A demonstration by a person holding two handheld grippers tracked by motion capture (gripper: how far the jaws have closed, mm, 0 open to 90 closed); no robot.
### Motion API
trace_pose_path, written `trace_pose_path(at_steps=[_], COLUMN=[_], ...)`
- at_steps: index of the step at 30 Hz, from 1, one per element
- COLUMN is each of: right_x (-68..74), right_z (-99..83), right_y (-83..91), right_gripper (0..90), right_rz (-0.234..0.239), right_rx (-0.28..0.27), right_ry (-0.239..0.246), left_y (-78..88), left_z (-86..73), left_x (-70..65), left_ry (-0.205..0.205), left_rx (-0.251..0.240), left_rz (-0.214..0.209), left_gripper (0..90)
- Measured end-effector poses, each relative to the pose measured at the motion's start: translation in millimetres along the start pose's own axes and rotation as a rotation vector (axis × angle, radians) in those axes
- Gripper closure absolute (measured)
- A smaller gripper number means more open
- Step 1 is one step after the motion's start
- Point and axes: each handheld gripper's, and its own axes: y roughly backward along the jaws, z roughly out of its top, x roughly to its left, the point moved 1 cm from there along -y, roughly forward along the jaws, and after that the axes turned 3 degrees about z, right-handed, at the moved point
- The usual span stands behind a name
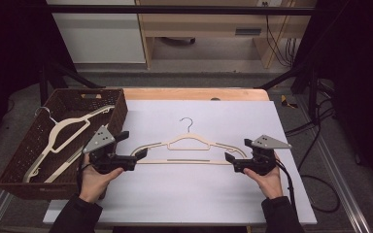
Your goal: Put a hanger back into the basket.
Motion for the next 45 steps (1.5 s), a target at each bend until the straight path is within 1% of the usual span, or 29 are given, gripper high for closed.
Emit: trace_pose_path(at_steps=[4, 6, 7, 9, 10, 12, 13, 16, 18, 20, 22, 23, 24, 25, 26, 27, 28, 29, 30, 31, 33, 34, 35, 39, 40, 41, 42, 44, 45], right_x=[-6.4, -10.0, -11.6, -15.2, -17.3, -22.4, -24.2, -30.4, -36.5, -42.6, -46.7, -48.9, -48.9, -50.2, -49.4, -50.2, -48.9, -49.4, -49.6, -48.4, -49.0, -48.7, -47.9, -44.0, -42.2, -40.0, -38.4, -35.3, -33.0], right_z=[-3.0, -4.7, -5.3, -6.3, -6.8, -8.2, -9.1, -13.0, -16.8, -20.5, -22.7, -23.4, -23.1, -23.3, -22.7, -22.6, -22.2, -22.9, -23.6, -24.0, -26.2, -26.9, -26.8, -25.7, -25.7, -25.1, -24.6, -24.2, -24.2], right_y=[-15.7, -22.8, -26.4, -34.4, -38.7, -46.7, -51.1, -62.6, -69.4, -74.8, -79.5, -81.9, -84.3, -86.5, -89.2, -91.7, -94.5, -96.9, -99.3, -101.7, -105.7, -106.4, -106.2, -101.5, -100.6, -99.8, -98.4, -95.7, -94.1], right_gripper=[9.6, 10.1, 10.9, 11.2, 11.7, 13.0, 13.5, 15.2, 16.0, 16.8, 17.8, 18.1, 19.1, 20.2, 21.0, 22.2, 23.6, 25.3, 27.0, 28.4, 34.4, 35.7, 38.6, 55.8, 57.3, 61.7, 66.5, 71.4, 72.1], right_rz=[-0.030, -0.031, -0.039, -0.040, -0.050, -0.051, -0.062, -0.062, -0.072, -0.081, -0.089, -0.088, -0.089, -0.081, -0.082, -0.072, -0.072, -0.068, -0.066, -0.070, -0.056, -0.054, -0.067, -0.034, -0.035, -0.037, -0.028, -0.013, -0.008], right_rx=[0.041, 0.055, 0.063, 0.081, 0.089, 0.102, 0.112, 0.135, 0.157, 0.183, 0.205, 0.214, 0.219, 0.217, 0.221, 0.223, 0.223, 0.222, 0.233, 0.250, 0.264, 0.270, 0.274, 0.298, 0.304, 0.314, 0.327, 0.348, 0.358], right_ry=[-0.006, -0.009, -0.020, -0.023, -0.021, -0.024, -0.035, -0.050, -0.046, -0.053, -0.047, -0.032, -0.040, -0.029, -0.041, -0.025, -0.036, -0.022, -0.012, -0.018, 0.002, 0.019, 0.040, 0.062, 0.078, 0.086, 0.094, 0.112, 0.104], left_y=[-8.6, -13.1, -15.2, -18.8, -20.4, -22.4, -23.2, -25.8, -28.0, -30.1, -31.0, -31.1, -31.0, -30.8, -30.5, -30.4, -30.2, -30.0, -30.0, -29.9, -29.6, -29.2, -28.8, -27.7, -27.6, -27.6, -27.6, -27.3, -27.2], left_z=[-12.7, -19.9, -23.4, -30.6, -33.7, -38.5, -40.0, -43.5, -45.7, -47.8, -48.7, -48.9, -49.0, -49.2, -49.3, -49.5, -49.7, -50.0, -50.2, -50.4, -50.6, -50.4, -50.3, -50.4, -50.5, -50.6, -50.7, -50.8, -51.0], left_x=[-8.2, -10.0, -10.6, -11.8, -12.4, -13.0, -13.0, -12.6, -12.9, -13.0, -12.9, -12.7, -12.3, -11.6, -10.8, -10.0, -9.2, -8.4, -7.7, -7.1, -6.3, -6.0, -5.5, -4.0, -3.9, -3.8, -3.7, -3.5, -3.5], left_ry=[-0.018, -0.015, -0.011, -0.004, -0.002, -0.002, 0.000, 0.008, 0.000, 0.001, 0.000, 0.000, 0.001, 0.003, 0.005, 0.008, 0.007, 0.011, 0.015, 0.014, 0.014, 0.014, 0.018, 0.023, 0.022, 0.021, 0.022, 0.023, 0.022], left_rx=[0.031, 0.049, 0.055, 0.060, 0.071, 0.081, 0.088, 0.095, 0.104, 0.117, 0.120, 0.121, 0.120, 0.119, 0.119, 0.120, 0.120, 0.119, 0.120, 0.121, 0.121, 0.118, 0.115, 0.115, 0.115, 0.117, 0.116, 0.117, 0.118], left_rz=[-0.012, -0.022, -0.026, -0.035, -0.040, -0.041, -0.041, -0.043, -0.039, -0.041, -0.043, -0.042, -0.040, -0.038, -0.037, -0.036, -0.032, -0.030, -0.031, -0.028, -0.025, -0.022, -0.022, -0.018, -0.018, -0.017, -0.017, -0.018, -0.018], left_gripper=[9.5, 9.5, 9.5, 9.6, 9.6, 9.6, 9.5, 9.6, 9.5, 9.5, 9.5, 9.5, 9.5, 9.4, 9.4, 9.5, 9.5, 9.5, 9.5, 9.5, 9.5, 9.5, 9.6, 9.7, 9.7, 9.7, 9.7, 9.7, 9.7])
